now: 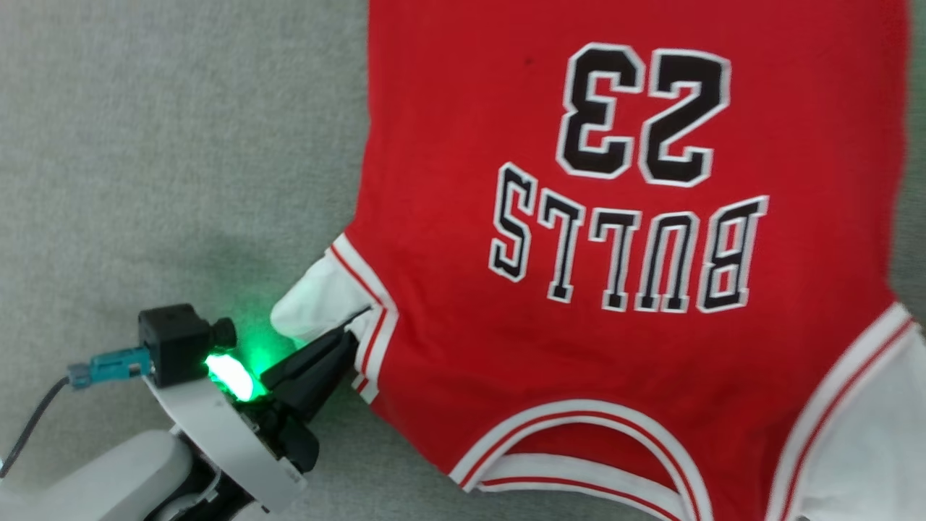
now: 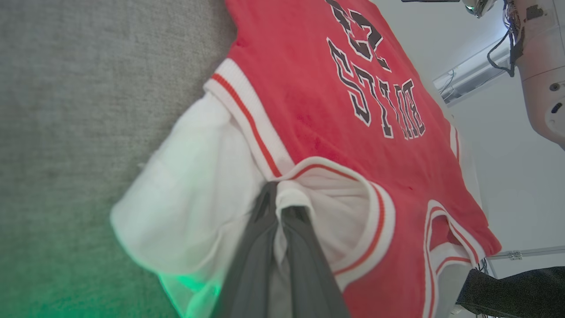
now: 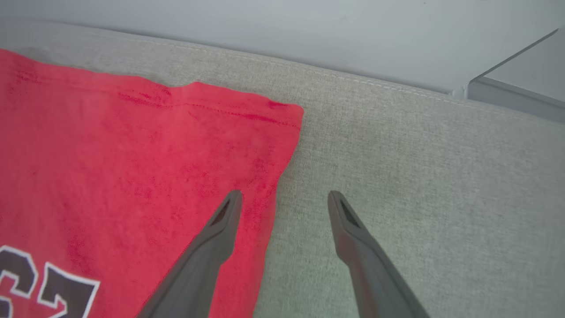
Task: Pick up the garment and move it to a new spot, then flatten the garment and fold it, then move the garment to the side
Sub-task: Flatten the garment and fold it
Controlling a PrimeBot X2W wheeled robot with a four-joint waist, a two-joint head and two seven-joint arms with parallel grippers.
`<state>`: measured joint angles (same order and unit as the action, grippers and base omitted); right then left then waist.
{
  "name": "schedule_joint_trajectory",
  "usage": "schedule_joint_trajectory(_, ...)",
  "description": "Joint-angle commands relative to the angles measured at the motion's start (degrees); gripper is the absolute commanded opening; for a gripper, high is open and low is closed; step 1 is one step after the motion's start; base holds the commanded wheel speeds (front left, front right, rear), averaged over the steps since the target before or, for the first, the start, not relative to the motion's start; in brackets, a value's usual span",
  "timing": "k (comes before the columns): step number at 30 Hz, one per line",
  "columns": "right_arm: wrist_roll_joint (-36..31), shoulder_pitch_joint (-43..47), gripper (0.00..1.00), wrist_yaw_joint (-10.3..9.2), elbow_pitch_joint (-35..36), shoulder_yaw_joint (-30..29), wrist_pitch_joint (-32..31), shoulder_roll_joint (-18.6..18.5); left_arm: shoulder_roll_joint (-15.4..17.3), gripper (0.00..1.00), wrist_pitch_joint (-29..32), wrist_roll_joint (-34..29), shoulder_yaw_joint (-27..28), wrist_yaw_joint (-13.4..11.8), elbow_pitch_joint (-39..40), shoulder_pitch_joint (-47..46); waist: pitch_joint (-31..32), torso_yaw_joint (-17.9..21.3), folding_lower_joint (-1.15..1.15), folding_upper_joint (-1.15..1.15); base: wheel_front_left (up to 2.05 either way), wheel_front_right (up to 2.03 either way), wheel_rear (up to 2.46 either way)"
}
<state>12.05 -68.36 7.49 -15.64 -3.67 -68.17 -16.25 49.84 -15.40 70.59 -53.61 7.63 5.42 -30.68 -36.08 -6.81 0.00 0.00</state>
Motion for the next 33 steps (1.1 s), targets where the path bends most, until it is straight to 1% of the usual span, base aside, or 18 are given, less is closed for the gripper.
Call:
schedule_joint_trajectory(1, -3.50, -3.54, 1.00, 0.00, -4.00, -1.83, -0.14, 1.11, -1.62, 0.00, 0.52, -0.15, -0.43, -0.31, -2.00, -1.05, -4.30, -4.06, 0.00, 0.00, 0.00, 0.00, 0.00)
schedule_joint_trajectory(4, -8.39, -6.91, 1.00, 0.00, -8.80, -3.62, -0.51, 2.16, -1.84, 0.00, 0.68, -0.23, -0.41, -0.51, -2.12, -1.43, -5.27, -4.81, 0.00, 0.00, 0.00, 0.00, 0.00)
schedule_joint_trajectory(9, -13.88, -10.01, 1.00, 0.00, -13.75, -7.08, -0.27, 4.10, -2.09, 0.00, 0.74, -0.51, -0.50, -0.68, -2.33, -1.83, -6.68, -5.52, 0.00, 0.00, 0.00, 0.00, 0.00)
schedule_joint_trajectory(11, -15.50, -10.03, 1.00, 0.00, -15.61, -8.09, -0.88, 5.03, -2.19, 0.00, 0.78, -0.40, -0.46, -0.70, -2.57, -2.07, -7.01, -5.56, 0.00, 0.00, 0.00, 0.00, 0.00)
schedule_joint_trajectory(14, -16.11, -9.90, 1.00, 0.02, -16.91, -8.08, -1.05, 5.93, -2.28, 0.00, 0.79, -0.33, -0.32, -0.80, -2.73, -2.12, -7.22, -5.48, 0.00, 0.00, 0.00, 0.00, 0.00)
schedule_joint_trajectory(15, -16.35, -9.94, 0.66, 0.02, -17.40, -8.04, -0.96, 6.28, -2.33, 0.00, 0.80, -0.33, -0.28, -0.83, -2.72, -2.16, -7.30, -5.42, 0.00, 0.00, 0.00, 0.00, 0.00)
schedule_joint_trajectory(16, -16.44, -9.91, 0.25, 0.02, -17.80, -7.92, -0.89, 6.47, -2.37, 0.00, 0.80, -0.34, -0.24, -0.83, -2.72, -2.21, -7.34, -5.33, 0.00, 0.00, 0.00, 0.00, 0.00)
schedule_joint_trajectory(17, -16.55, -9.74, 0.00, 0.02, -18.06, -7.69, -0.81, 6.50, -2.42, 0.00, 0.81, -0.39, -0.21, -0.84, -2.73, -2.29, -7.35, -5.24, 0.00, 0.00, 0.00, 0.00, 0.00)
schedule_joint_trajectory(23, -16.01, -9.41, 0.00, 0.02, -18.38, -7.65, 0.90, 5.19, -2.81, 0.00, 0.86, -0.61, 1.23, -0.84, -2.87, -2.37, -6.34, -4.52, 0.00, 0.00, 0.00, 0.00, 0.00)
schedule_joint_trajectory(27, -14.09, -8.21, 0.00, 0.01, -17.85, -6.92, 2.35, 3.93, -2.88, 0.00, 0.72, -0.73, 3.19, -0.84, -3.20, -1.55, -4.41, -3.70, 0.00, 0.00, 0.00, 0.00, 0.00)
schedule_joint_trajectory(29, -12.20, -7.06, 0.00, 0.00, -16.89, -5.48, 3.00, 2.83, -2.72, 0.00, 0.65, -0.84, 4.01, -0.84, -3.37, -0.90, -3.18, -3.08, 0.00, 0.00, 0.00, 0.00, 0.00)
schedule_joint_trajectory(33, -5.95, -2.01, 0.00, -0.01, -13.04, -1.94, 2.98, 0.05, -2.13, 0.00, 0.44, -0.86, 5.26, -0.78, -3.69, 0.88, -0.03, -1.62, 0.00, 0.00, 0.00, 0.00, 0.00)
